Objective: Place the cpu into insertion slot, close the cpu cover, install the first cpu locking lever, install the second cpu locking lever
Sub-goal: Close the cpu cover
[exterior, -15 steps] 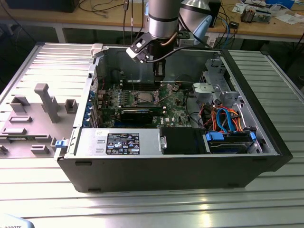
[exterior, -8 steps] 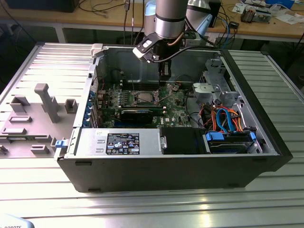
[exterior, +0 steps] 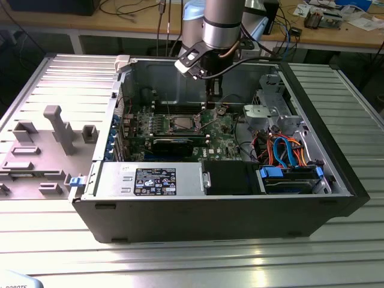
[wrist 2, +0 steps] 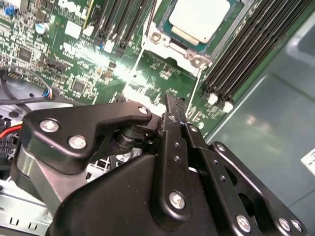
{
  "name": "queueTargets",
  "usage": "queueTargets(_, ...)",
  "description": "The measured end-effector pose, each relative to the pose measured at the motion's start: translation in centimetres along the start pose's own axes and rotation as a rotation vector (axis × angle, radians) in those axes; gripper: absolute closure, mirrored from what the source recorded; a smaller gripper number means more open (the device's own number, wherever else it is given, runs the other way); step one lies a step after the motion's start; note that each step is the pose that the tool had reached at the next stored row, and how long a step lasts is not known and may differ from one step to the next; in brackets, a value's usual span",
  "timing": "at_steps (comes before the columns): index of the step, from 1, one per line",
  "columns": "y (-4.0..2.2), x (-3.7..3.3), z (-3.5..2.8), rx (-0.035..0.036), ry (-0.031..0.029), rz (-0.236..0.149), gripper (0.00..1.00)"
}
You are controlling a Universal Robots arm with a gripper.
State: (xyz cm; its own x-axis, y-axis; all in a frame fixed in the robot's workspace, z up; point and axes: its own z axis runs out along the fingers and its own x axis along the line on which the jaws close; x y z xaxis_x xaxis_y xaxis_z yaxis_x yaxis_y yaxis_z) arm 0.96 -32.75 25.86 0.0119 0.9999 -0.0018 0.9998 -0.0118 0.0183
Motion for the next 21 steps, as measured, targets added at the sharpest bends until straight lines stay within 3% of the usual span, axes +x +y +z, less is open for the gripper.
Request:
queueTargets(2, 0.48, 0.03, 0.00, 0.0000, -0.0008, 0.000, 0.89)
queueTargets(11, 0.60, 0.04, 0.01, 0.0000, -0.0007, 0.000, 0.89)
queueTargets(14, 0.95, 0.05, 0.03, 0.0001, -0.0008, -0.002, 0.89)
queueTargets(17, 1.89, 0.08, 0.15, 0.0007, -0.0005, -0.010, 0.89)
queueTargets(21, 3.17, 0.11, 0.38, 0.0083, -0.0007, -0.017, 0.89)
